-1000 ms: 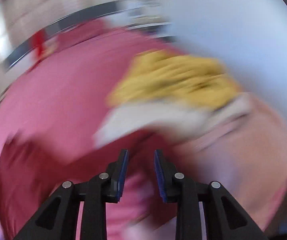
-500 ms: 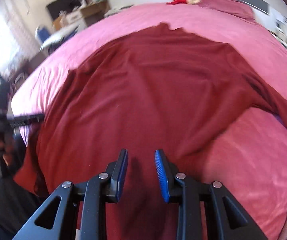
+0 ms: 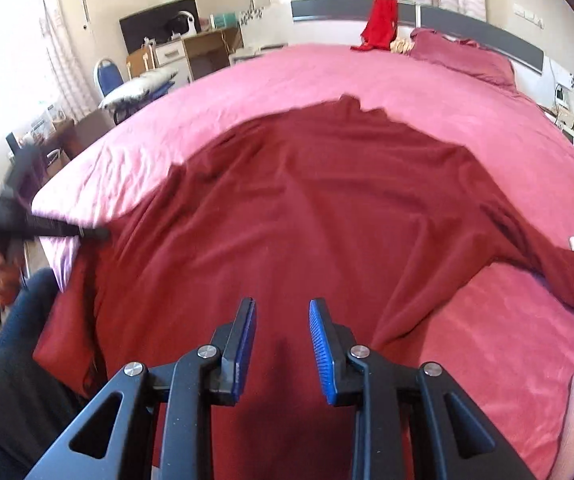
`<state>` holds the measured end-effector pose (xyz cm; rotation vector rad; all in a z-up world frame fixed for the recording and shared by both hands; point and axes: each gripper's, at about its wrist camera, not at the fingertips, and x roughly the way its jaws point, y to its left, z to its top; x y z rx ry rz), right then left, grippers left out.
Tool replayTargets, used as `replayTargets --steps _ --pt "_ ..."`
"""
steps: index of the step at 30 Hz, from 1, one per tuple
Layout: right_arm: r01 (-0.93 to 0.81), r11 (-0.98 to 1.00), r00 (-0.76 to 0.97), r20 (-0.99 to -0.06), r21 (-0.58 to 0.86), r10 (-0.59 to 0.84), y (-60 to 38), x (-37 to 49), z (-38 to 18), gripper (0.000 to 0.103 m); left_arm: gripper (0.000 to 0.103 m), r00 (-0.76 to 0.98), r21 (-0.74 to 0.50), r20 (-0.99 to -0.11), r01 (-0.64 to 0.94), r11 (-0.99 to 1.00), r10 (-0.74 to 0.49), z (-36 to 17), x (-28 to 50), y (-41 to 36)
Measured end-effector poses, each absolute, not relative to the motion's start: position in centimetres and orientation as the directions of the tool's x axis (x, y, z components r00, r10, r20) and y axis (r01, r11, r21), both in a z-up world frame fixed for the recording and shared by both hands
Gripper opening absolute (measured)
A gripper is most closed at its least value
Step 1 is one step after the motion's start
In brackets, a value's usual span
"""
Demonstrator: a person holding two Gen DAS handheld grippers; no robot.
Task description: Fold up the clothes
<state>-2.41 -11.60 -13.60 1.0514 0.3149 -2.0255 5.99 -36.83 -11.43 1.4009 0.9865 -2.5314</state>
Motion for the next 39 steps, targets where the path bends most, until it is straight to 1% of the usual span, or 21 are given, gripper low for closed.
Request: replayTargets --steps 3,5,9,11,12,13,15,18,20,22,24,27,30,32,33,35,36,37,38,39 --pt "0.758 -0.637 -0.316 -0.776 0.139 -0.546 -11.6 -2.0 -13.7 0.028 0.002 -0.603 -0.438 -0.788 0.409 -0.801 0.123 -8.5 5.6 -40.9" --pt "0.756 -0.641 -0.322 -0.779 0.131 -0.538 -11.7 -2.2 -13.9 0.028 0.002 -0.596 -0.361 -0.802 0.438 -0.823 0.035 -6.7 5.8 -44.0" --pt "0.741 -0.656 -0.315 -0.787 0.146 -0.531 -11.6 -2.7 -14.2 0.028 0.003 -0.544 -0.239 -0.836 0.480 -0.844 -0.073 -5.0 4.4 -49.8" --pt "0.732 -0.663 -0.303 -0.799 0.153 -0.519 -11.7 -2.9 -14.6 0.028 0.003 -0.517 -0.213 -0.853 0.479 -0.852 -0.077 -5.3 3.2 -51.3" --pt "0.731 -0.664 -0.294 -0.805 0.159 -0.516 -11.7 -2.9 -14.8 0.028 0.004 -0.497 -0.223 -0.866 0.475 -0.852 -0.051 -5.7 2.4 -52.0" --pt "0.731 -0.664 -0.285 -0.811 0.160 -0.510 -11.9 -2.8 -15.1 0.028 0.008 -0.472 -0.215 -0.881 0.468 -0.857 -0.037 -6.3 1.6 -52.5" --pt "0.733 -0.664 -0.274 -0.828 0.149 -0.489 -12.2 -2.7 -15.6 0.028 0.008 -0.404 -0.195 -0.915 0.453 -0.870 -0.006 -7.9 0.0 -53.0" --pt "0.735 -0.665 -0.251 -0.856 0.134 -0.451 -12.2 -2.7 -16.4 0.028 0.009 -0.264 -0.080 -0.964 0.426 -0.901 -0.039 -11.1 -0.7 -52.5" --pt "0.724 -0.681 -0.256 -0.873 0.111 -0.414 -11.4 -2.8 -16.8 0.028 0.013 -0.218 -0.035 -0.974 0.412 -0.911 -0.061 -12.5 0.1 -52.4" --pt "0.693 -0.715 -0.281 -0.877 0.097 -0.390 -9.6 -3.3 -16.7 0.028 0.033 -0.226 -0.048 -0.972 0.445 -0.894 -0.060 -12.9 1.9 -53.0" --pt "0.643 -0.761 -0.302 -0.883 0.089 -0.358 -7.4 -3.9 -16.8 0.028 0.043 -0.240 -0.085 -0.970 0.512 -0.855 -0.047 -12.9 4.1 -54.1" --pt "0.576 -0.816 -0.325 -0.900 0.055 -0.290 -4.5 -4.8 -17.1 0.027 0.043 -0.272 -0.128 -0.961 0.581 -0.804 -0.044 -12.4 7.8 -55.3" --pt "0.575 -0.815 -0.360 -0.871 0.076 -0.335 -3.4 -4.2 -15.8 0.027 0.043 -0.330 -0.210 -0.944 0.595 -0.776 0.002 -12.2 10.5 -54.3" --pt "0.600 -0.792 -0.368 -0.839 0.116 -0.401 -3.3 -3.4 -14.8 0.027 0.046 -0.378 -0.272 -0.925 0.562 -0.781 0.051 -12.3 11.3 -52.2" --pt "0.621 -0.768 -0.341 -0.829 0.156 -0.444 -3.5 -3.1 -14.8 0.027 0.048 -0.397 -0.294 -0.915 0.530 -0.795 0.074 -12.6 11.4 -50.7" --pt "0.655 -0.724 -0.271 -0.828 0.215 -0.491 -4.1 -3.2 -15.5 0.027 0.049 -0.387 -0.285 -0.917 0.473 -0.834 0.094 -13.5 11.0 -48.0" --pt "0.653 -0.736 -0.273 -0.850 0.180 -0.450 -4.2 -3.6 -16.3 0.026 0.049 -0.366 -0.257 -0.926 0.447 -0.857 0.087 -14.1 10.7 -46.8" --pt "0.637 -0.762 -0.296 -0.875 0.117 -0.382 -4.1 -4.2 -17.3 0.024 0.049 -0.344 -0.226 -0.936 0.421 -0.878 0.076 -14.7 10.4 -45.7" --pt "0.598 -0.792 -0.299 -0.884 0.119 -0.359 -3.2 -4.9 -18.0 0.019 0.050 -0.338 -0.198 -0.940 0.407 -0.892 0.054 -14.9 10.3 -44.7" --pt "0.540 -0.825 -0.289 -0.884 0.167 -0.368 -1.6 -5.8 -18.4 0.002 0.054 -0.347 -0.175 -0.937 0.397 -0.901 0.030 -14.8 10.4 -44.0"
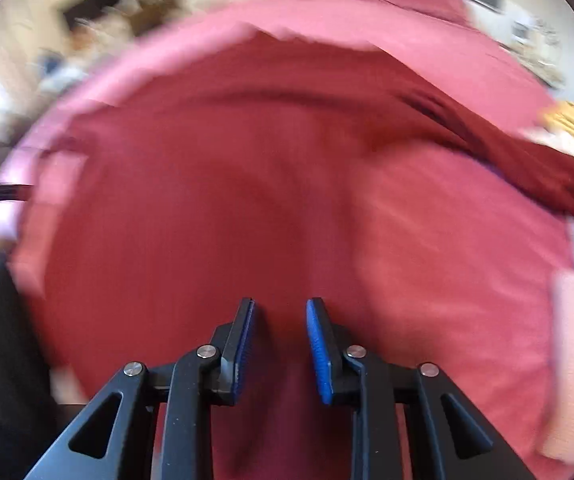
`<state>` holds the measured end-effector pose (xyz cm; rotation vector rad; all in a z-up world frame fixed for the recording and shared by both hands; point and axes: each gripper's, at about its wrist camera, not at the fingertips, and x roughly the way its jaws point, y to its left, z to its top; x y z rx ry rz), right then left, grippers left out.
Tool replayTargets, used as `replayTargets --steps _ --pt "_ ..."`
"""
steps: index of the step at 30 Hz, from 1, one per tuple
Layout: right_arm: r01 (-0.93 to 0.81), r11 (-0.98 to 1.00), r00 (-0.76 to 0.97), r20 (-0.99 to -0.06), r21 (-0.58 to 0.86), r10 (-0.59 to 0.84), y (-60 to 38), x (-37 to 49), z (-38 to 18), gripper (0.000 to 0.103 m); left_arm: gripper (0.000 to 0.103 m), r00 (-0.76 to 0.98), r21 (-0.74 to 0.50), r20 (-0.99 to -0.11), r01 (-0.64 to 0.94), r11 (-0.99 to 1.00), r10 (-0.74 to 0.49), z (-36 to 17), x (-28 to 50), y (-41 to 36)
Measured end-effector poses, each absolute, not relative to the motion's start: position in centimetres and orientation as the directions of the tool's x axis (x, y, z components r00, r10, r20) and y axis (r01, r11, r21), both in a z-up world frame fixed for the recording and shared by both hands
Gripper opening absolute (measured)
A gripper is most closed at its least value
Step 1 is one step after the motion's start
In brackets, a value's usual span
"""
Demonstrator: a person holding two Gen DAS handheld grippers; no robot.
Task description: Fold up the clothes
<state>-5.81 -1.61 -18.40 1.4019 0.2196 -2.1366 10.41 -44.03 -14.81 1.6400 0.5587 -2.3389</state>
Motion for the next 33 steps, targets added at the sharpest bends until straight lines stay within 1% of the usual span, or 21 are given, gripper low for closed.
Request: replayTargets --steps 1,3,4,5,7,8,10,12,14,15,16,17,18,19,22,24,27,30,31,33 --pt "0.478 -0.852 -0.280 -0.882 0.214 -0.378 -0.1 -6.7 -18.8 0.000 0.057 -0.358 -0.190 -0.933 0.395 -0.899 0.040 -14.8 10.7 -43.8" --pt "0.417 -0.886 -0.309 -0.886 0.202 -0.347 1.2 -6.9 -18.2 0.000 0.059 -0.375 -0.243 -0.923 0.395 -0.886 0.086 -14.8 11.2 -43.8" --pt "0.394 -0.901 -0.329 -0.887 0.183 -0.324 1.6 -6.7 -17.7 0.004 0.062 -0.382 -0.279 -0.916 0.393 -0.876 0.121 -14.8 11.4 -43.8" --pt "0.400 -0.904 -0.363 -0.879 0.151 -0.308 1.4 -6.1 -16.9 0.006 0.064 -0.391 -0.317 -0.907 0.390 -0.864 0.156 -14.9 11.7 -43.9" --pt "0.480 -0.873 -0.425 -0.848 0.084 -0.316 -0.2 -4.3 -15.2 0.022 0.071 -0.398 -0.348 -0.898 0.377 -0.858 0.190 -14.9 12.0 -43.4" --pt "0.527 -0.849 -0.446 -0.834 0.050 -0.326 -1.4 -3.3 -14.6 0.022 0.072 -0.397 -0.348 -0.897 0.370 -0.861 0.193 -14.8 12.0 -42.9" --pt "0.600 -0.800 -0.449 -0.820 0.017 -0.355 -3.6 -2.0 -13.9 0.022 0.078 -0.398 -0.339 -0.898 0.351 -0.873 0.188 -15.1 12.1 -42.6" --pt "0.643 -0.765 -0.411 -0.822 0.045 -0.394 -5.4 -1.6 -14.1 0.022 0.078 -0.382 -0.294 -0.911 0.333 -0.896 0.156 -15.4 11.9 -42.3" --pt "0.662 -0.747 -0.371 -0.838 0.064 -0.400 -6.9 -1.6 -14.8 0.022 0.078 -0.366 -0.231 -0.925 0.328 -0.916 0.102 -15.6 11.9 -41.5" --pt "0.669 -0.740 -0.342 -0.852 0.075 -0.395 -7.5 -1.7 -15.4 0.021 0.066 -0.351 -0.183 -0.934 0.312 -0.932 0.066 -15.4 12.0 -41.0" --pt "0.672 -0.736 -0.316 -0.866 0.084 -0.387 -7.8 -1.8 -16.1 0.022 0.047 -0.335 -0.132 -0.942 0.292 -0.947 0.028 -15.3 12.1 -40.4" --pt "0.669 -0.738 -0.291 -0.882 0.089 -0.371 -7.8 -2.0 -16.9 0.022 0.038 -0.324 -0.104 -0.946 0.279 -0.955 0.008 -15.0 12.2 -40.3" --pt "0.665 -0.742 -0.270 -0.896 0.092 -0.353 -7.7 -2.1 -17.6 0.021 0.016 -0.316 -0.094 -0.949 0.271 -0.958 0.004 -14.6 12.5 -40.4" --pt "0.658 -0.746 -0.260 -0.900 0.100 -0.351 -7.4 -2.0 -18.2 0.021 0.008 -0.306 -0.050 -0.952 0.263 -0.963 -0.034 -13.9 12.7 -40.5" --pt "0.639 -0.755 -0.247 -0.890 0.148 -0.383 -6.4 -2.1 -18.5 0.021 0.007 -0.287 0.103 -0.942 0.256 -0.961 -0.177 -11.4 13.7 -42.0" --pt "0.635 -0.757 -0.242 -0.891 0.153 -0.383 -6.0 -2.2 -18.5 0.021 0.007 -0.289 0.199 -0.914 0.288 -0.937 -0.283 -9.0 14.5 -44.4" --pt "0.634 -0.758 -0.238 -0.893 0.155 -0.382 -5.7 -2.5 -18.5 0.021 0.007 -0.269 0.290 -0.874 0.380 -0.878 -0.405 -5.9 16.3 -49.7" --pt "0.636 -0.756 -0.237 -0.894 0.153 -0.380 -5.5 -2.8 -18.5 0.021 0.008 -0.215 0.367 -0.842 0.442 -0.818 -0.494 -5.5 16.2 -52.2" --pt "0.633 -0.758 -0.234 -0.893 0.159 -0.384 -5.6 -2.6 -18.6 0.021 0.009 -0.184 0.402 -0.831 0.453 -0.796 -0.525 -5.6 15.2 -52.7" --pt "0.622 -0.762 -0.228 -0.891 0.177 -0.393 -5.7 -2.7 -18.8 0.021 0.012 -0.109 0.461 -0.824 0.443 -0.769 -0.557 -7.7 14.5 -53.5"
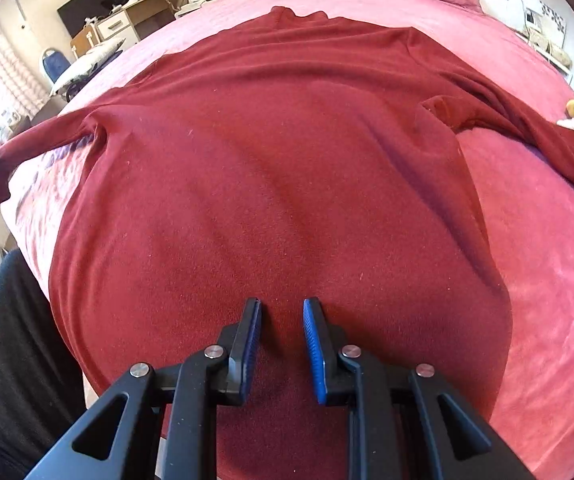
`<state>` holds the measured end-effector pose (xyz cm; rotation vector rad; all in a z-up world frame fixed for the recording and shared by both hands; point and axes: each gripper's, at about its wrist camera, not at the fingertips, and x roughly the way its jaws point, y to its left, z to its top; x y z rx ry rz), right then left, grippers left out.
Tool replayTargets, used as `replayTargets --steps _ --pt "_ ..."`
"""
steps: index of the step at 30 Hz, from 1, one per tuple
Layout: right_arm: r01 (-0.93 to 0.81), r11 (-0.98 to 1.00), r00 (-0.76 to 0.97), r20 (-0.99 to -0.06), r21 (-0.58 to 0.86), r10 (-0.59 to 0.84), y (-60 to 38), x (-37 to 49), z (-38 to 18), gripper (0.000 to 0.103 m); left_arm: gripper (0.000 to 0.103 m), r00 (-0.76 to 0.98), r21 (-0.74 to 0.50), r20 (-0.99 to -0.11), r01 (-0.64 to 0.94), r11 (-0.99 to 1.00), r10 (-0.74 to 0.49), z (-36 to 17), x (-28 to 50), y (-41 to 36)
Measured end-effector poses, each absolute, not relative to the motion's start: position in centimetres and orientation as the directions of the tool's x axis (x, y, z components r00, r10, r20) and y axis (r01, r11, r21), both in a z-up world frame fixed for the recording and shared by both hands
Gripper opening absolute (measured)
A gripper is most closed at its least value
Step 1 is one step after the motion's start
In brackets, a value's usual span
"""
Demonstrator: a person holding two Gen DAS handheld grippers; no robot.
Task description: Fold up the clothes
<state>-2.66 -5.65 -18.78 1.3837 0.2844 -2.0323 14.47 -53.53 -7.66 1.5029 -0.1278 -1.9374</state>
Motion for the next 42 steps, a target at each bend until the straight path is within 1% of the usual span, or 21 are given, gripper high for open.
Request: replayTargets --steps 2,3,4,5,6,8,10,14,17,18,19,22,24,26,28,31,34,38,39,40,42 --pt "0.624 -0.761 -0.226 -0.891 0.179 -0.395 -5.5 -2.6 -18.8 0.021 0.013 0.025 0.558 -0.799 0.405 -0.725 -0.601 -10.1 15.3 -54.2" --pt "0.627 -0.759 -0.227 -0.891 0.175 -0.393 -5.5 -2.6 -18.7 0.021 0.021 0.098 0.582 -0.796 0.389 -0.714 -0.597 -11.6 15.7 -54.6" --pt "0.631 -0.757 -0.229 -0.891 0.171 -0.392 -5.5 -2.5 -18.7 0.021 0.034 0.186 0.567 -0.821 0.386 -0.728 -0.540 -13.7 16.5 -55.2" --pt "0.635 -0.754 -0.229 -0.891 0.169 -0.392 -5.5 -2.5 -18.7 0.021 0.039 0.234 0.548 -0.836 0.397 -0.736 -0.496 -15.5 17.1 -55.6" --pt "0.639 -0.751 -0.229 -0.891 0.167 -0.393 -5.6 -2.5 -18.7 0.022 0.040 0.271 0.530 -0.848 0.412 -0.741 -0.456 -17.1 17.7 -55.9" --pt "0.641 -0.746 -0.221 -0.889 0.178 -0.402 -5.4 -2.6 -18.7 0.022 0.040 0.288 0.543 -0.840 0.445 -0.712 -0.460 -17.7 19.1 -55.9" --pt "0.640 -0.742 -0.206 -0.886 0.199 -0.416 -5.3 -2.9 -18.8 0.022 0.040 0.222 0.511 -0.854 0.531 -0.676 -0.471 -16.4 19.9 -55.4" --pt "0.632 -0.735 -0.184 -0.874 0.245 -0.449 -5.0 -3.7 -18.4 0.021 0.042 -0.061 0.293 -0.887 0.693 -0.659 -0.457 -11.2 18.9 -51.9" --pt "0.545 -0.780 -0.253 -0.827 0.306 -0.501 -2.1 -4.8 -16.4 0.022 0.057 -0.336 0.063 -0.877 0.628 -0.775 -0.344 -8.3 15.9 -43.7" --pt "0.510 -0.799 -0.284 -0.814 0.319 -0.507 -0.7 -5.2 -15.6 0.022 0.064 -0.380 0.024 -0.878 0.573 -0.819 -0.291 -8.2 14.7 -41.1" --pt "0.488 -0.815 -0.311 -0.811 0.311 -0.496 0.7 -5.5 -15.0 0.023 0.065 -0.401 0.003 -0.887 0.490 -0.872 -0.229 -8.6 12.8 -37.4" --pt "0.441 -0.863 -0.357 -0.833 0.247 -0.422 4.4 -6.2 -13.8 0.026 0.065 -0.380 -0.029 -0.922 0.251 -0.968 -0.071 -10.3 7.9 -29.1" --pt "0.420 -0.876 -0.336 -0.855 0.239 -0.395 6.8 -6.2 -13.8 0.026 0.065 -0.318 -0.013 -0.948 0.092 -0.996 -0.018 -12.0 6.1 -23.3" --pt "0.399 -0.878 -0.298 -0.868 0.264 -0.397 9.2 -5.9 -14.2 0.027 0.065 -0.263 0.033 -0.964 -0.014 -0.999 -0.029 -13.6 5.5 -19.0" --pt "0.385 -0.873 -0.245 -0.879 0.300 -0.410 11.2 -5.3 -15.0 0.030 0.065 -0.230 0.111 -0.969 -0.086 -0.990 -0.088 -15.0 5.3 -16.1" --pt "0.351 -0.848 -0.170 -0.863 0.398 -0.476 12.9 -4.4 -16.5 0.032 0.070 -0.258 0.147 -0.958 -0.076 -0.986 -0.123 -15.4 5.1 -15.2" --pt "0.306 -0.805 -0.062 -0.833 0.508 -0.549 12.7 -3.8 -18.5 0.034 0.072 -0.254 0.063 -0.965 0.012 -0.998 -0.064 -15.2 5.5 -16.3" --pt "0.376 -0.798 -0.045 -0.851 0.470 -0.523 10.0 -3.2 -19.3 0.038 0.078 -0.287 0.011 -0.957 0.070 -0.997 -0.031 -15.4 6.1 -16.4" --pt "0.389 -0.799 -0.052 -0.855 0.458 -0.515 9.5 -2.9 -19.1 0.032 0.079 -0.284 0.020 -0.958 0.071 -0.997 -0.039 -15.4 6.0 -16.2" --pt "0.404 -0.786 -0.032 -0.851 0.468 -0.524 8.8 -2.6 -19.0 0.020 0.080 -0.279 0.033 -0.959 0.070 -0.997 -0.051 -15.4 5.8 -15.9" --pt "0.433 -0.735 0.047 -0.828 0.521 -0.559 7.0 -1.7 -19.0 0.014 0.081 -0.270 0.047 -0.961 0.075 -0.996 -0.065 -15.3 5.6 -15.5"
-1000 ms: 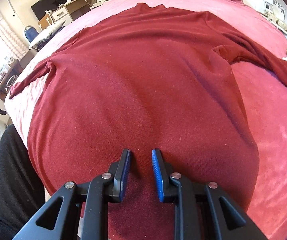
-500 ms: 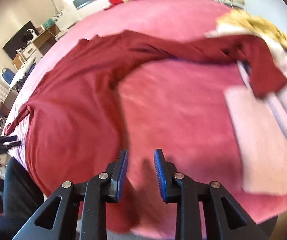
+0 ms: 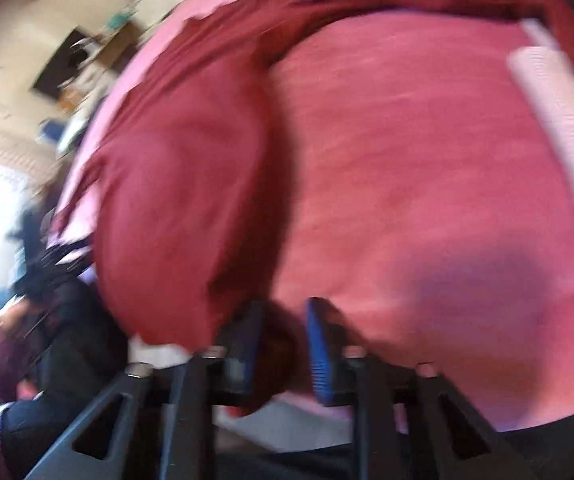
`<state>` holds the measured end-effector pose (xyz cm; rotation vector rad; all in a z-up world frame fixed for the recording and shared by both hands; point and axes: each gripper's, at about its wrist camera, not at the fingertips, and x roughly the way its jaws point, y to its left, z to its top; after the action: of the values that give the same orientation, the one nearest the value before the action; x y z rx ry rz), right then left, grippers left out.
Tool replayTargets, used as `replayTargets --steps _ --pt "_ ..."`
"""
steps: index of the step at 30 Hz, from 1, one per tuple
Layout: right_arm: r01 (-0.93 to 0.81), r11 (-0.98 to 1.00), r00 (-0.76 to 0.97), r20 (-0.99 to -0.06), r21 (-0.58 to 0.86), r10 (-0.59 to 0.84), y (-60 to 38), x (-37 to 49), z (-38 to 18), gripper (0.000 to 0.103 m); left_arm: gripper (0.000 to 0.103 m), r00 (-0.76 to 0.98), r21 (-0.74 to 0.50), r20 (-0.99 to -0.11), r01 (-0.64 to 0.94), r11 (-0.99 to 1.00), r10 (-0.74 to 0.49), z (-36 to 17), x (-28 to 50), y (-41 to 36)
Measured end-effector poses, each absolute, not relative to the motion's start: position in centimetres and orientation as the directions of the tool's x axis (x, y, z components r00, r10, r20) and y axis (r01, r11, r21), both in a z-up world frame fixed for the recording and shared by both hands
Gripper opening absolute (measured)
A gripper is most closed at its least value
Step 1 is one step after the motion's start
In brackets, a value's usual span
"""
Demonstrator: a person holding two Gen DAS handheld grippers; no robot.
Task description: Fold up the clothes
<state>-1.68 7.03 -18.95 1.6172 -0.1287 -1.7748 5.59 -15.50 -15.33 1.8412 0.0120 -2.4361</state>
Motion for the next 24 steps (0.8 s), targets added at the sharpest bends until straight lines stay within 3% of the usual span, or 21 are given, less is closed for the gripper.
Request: replayTargets --steps 3,6,11,15,21,24 --pt "0.499 -0.706 0.095 -0.842 0.502 -0.531 4.4 -0.3 -19.1 0.017 0.081 -0.243 0.041 -0.968 0.100 -0.994 -0.065 -14.9 5.5 -15.3" --pt "0.489 -0.719 0.119 -0.855 0.493 -0.505 2.8 0.3 -19.5 0.030 0.081 -0.214 0.023 -0.976 0.125 -0.992 -0.050 -14.7 5.8 -15.2" --pt "0.488 -0.722 0.110 -0.855 0.491 -0.507 1.3 -0.6 -19.4 0.030 0.085 -0.231 0.037 -0.970 0.146 -0.989 -0.070 -15.1 5.8 -14.4" --pt "0.557 -0.722 0.074 -0.891 0.410 -0.448 -0.1 -0.2 -18.8 0.012 0.086 -0.226 0.040 -0.971 0.155 -0.987 -0.075 -14.9 5.5 -14.0" --pt "0.469 -0.777 -0.030 -0.872 0.420 -0.489 6.2 -0.5 -14.9 0.011 0.087 -0.229 0.019 -0.972 0.158 -0.987 -0.055 -14.6 5.7 -13.9" --pt "0.386 -0.846 -0.112 -0.891 0.368 -0.439 10.4 -1.0 -13.7 0.006 0.088 -0.225 0.017 -0.973 0.155 -0.988 -0.052 -14.5 5.6 -13.8"
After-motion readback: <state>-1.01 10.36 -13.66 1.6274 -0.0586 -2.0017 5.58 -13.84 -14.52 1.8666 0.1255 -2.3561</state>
